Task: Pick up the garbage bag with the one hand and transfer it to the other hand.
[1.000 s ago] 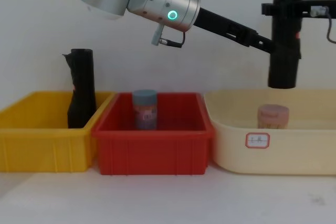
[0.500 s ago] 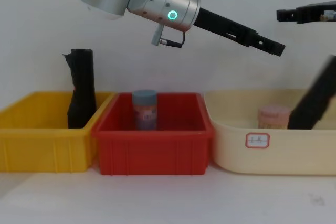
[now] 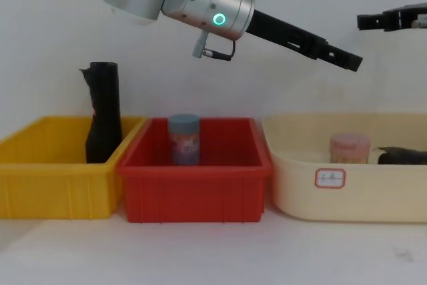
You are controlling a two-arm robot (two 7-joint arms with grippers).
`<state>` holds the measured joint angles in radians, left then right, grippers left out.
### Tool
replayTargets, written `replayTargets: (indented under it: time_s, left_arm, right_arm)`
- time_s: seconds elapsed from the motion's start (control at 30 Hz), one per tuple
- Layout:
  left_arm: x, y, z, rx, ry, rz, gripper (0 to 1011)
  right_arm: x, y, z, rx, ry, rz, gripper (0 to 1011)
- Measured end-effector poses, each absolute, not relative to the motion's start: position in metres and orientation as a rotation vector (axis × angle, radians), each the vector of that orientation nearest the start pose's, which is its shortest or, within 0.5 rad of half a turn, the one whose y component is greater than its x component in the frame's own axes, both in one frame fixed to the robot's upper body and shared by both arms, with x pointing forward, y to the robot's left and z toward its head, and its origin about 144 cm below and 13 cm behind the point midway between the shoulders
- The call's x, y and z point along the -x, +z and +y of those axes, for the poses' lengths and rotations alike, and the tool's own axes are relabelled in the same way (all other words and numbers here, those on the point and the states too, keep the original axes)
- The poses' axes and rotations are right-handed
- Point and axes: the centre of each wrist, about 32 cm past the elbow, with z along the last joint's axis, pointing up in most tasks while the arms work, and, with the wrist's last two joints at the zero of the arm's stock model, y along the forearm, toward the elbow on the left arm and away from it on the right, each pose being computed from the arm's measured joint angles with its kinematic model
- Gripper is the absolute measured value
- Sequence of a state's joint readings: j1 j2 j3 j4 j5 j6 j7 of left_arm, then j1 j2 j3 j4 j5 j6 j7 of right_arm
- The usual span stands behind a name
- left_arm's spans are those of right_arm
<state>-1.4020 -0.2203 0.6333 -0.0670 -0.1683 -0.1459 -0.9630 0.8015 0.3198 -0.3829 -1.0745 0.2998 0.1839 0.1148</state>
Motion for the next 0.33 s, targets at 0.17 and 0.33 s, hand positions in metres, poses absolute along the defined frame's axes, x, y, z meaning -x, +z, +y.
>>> replayTargets:
  time_s: [0.17,0.33]
  left_arm:
    - [-0.7162,1.361,0.081,-0.366,0.288,-0.21,1001]
    - [-0.7162,1.361,0.0811,-0.366,0.288,-0.21,1001]
  right_arm:
    - [-0.6469,1.3094,-0.268,0.138,-1.33,-0.168,1000]
    - [-0.6472,1.3094,-0.2681,0.14,-1.334,-0.169,1000]
